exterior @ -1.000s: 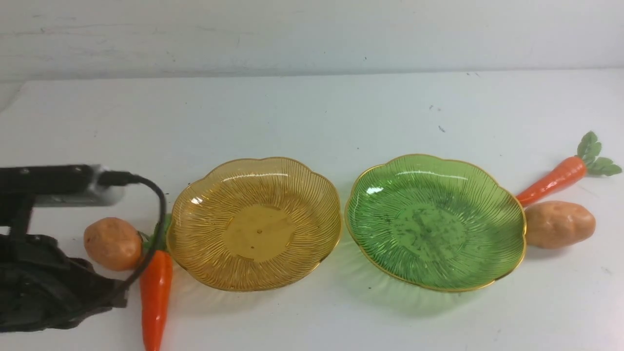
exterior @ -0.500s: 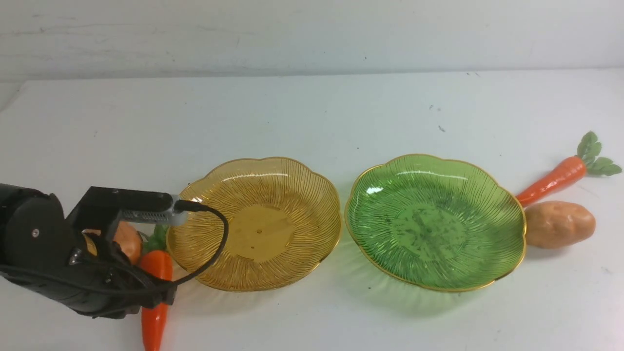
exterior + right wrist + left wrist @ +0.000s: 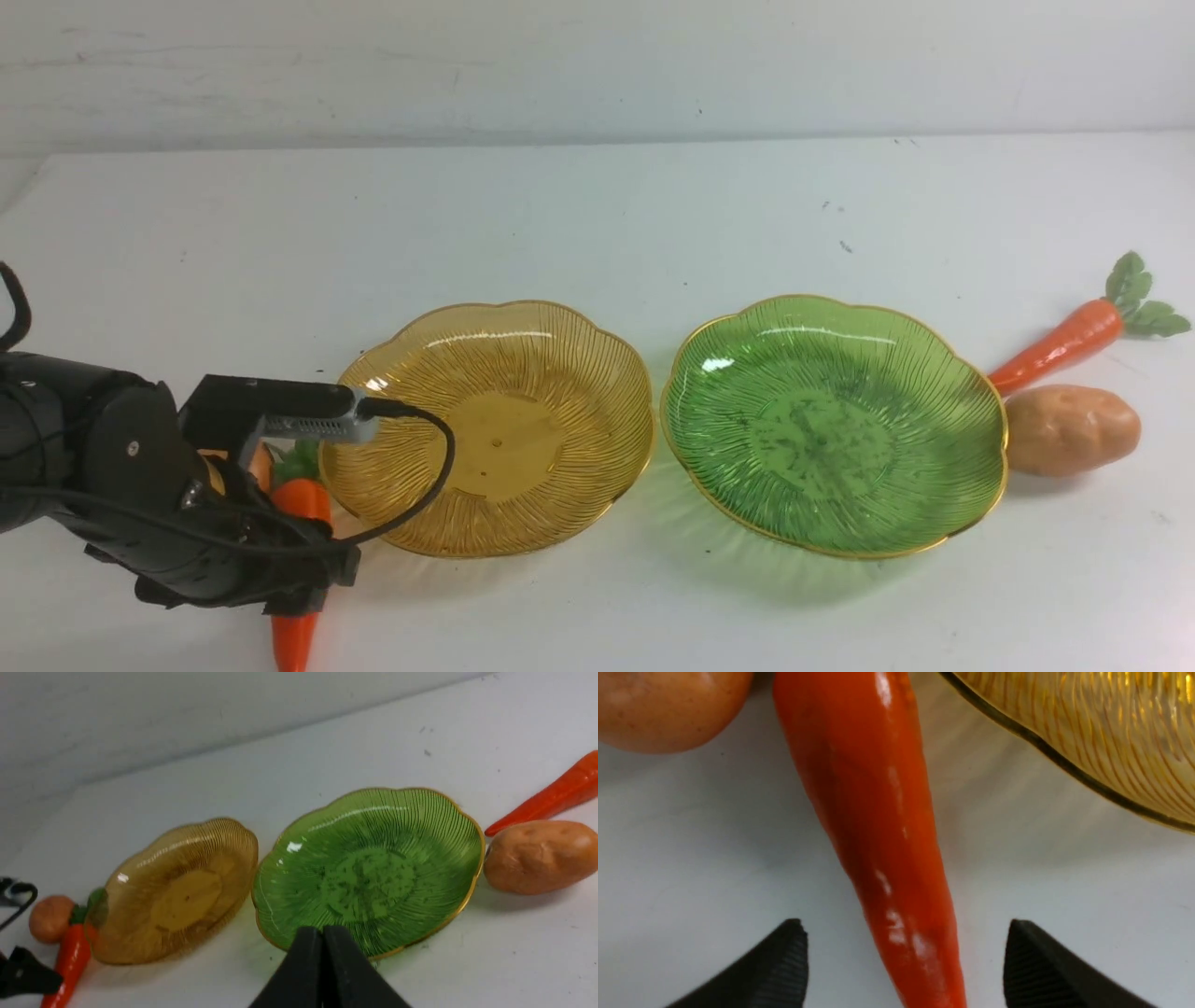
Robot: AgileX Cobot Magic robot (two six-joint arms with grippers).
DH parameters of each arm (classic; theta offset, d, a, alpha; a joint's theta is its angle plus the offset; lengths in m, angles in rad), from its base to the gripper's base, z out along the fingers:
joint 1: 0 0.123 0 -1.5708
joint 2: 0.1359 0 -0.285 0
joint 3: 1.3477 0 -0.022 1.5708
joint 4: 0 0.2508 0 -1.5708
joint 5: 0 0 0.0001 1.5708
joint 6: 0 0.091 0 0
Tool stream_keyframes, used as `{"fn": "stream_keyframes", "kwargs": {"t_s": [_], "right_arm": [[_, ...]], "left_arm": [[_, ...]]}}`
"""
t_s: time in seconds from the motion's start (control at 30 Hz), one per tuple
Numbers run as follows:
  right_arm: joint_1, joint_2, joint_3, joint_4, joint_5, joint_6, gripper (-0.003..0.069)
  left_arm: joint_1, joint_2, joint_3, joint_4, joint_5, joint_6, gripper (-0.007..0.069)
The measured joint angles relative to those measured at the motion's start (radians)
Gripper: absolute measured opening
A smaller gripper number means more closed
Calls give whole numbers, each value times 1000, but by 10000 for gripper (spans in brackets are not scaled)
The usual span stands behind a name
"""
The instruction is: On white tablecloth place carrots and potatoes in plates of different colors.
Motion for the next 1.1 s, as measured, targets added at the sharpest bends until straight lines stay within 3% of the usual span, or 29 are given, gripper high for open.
{"fn": "stream_keyframes", "kwargs": {"t_s": [0.07,0.17,0.2,0.27,0.3,0.4,0.83,1.1], "right_arm": [[0,109,-104,-24,108,-41,-15],[0,187,-157,-18,148,-80,-15],[0,195,-157,-13,150,-85,-15],[0,202,-157,-2,159,-95,-15],[0,202,-157,4,160,-102,-15],[0,202,-158,11,162,-114,-15],[0,202,-158,12,163,-125,-15],[0,202,-158,27,163,-151,-15]], "left_arm": [[0,35,0,0,-17,-6,559],[0,95,0,0,-26,-11,548],[0,109,0,0,-25,-11,510],[0,115,0,0,-7,-12,325],[0,113,0,0,-2,-12,272],[0,87,0,2,19,-12,178],[0,-256,-102,-21,127,-27,170],[-2,-173,-158,-211,-58,149,189]]}}
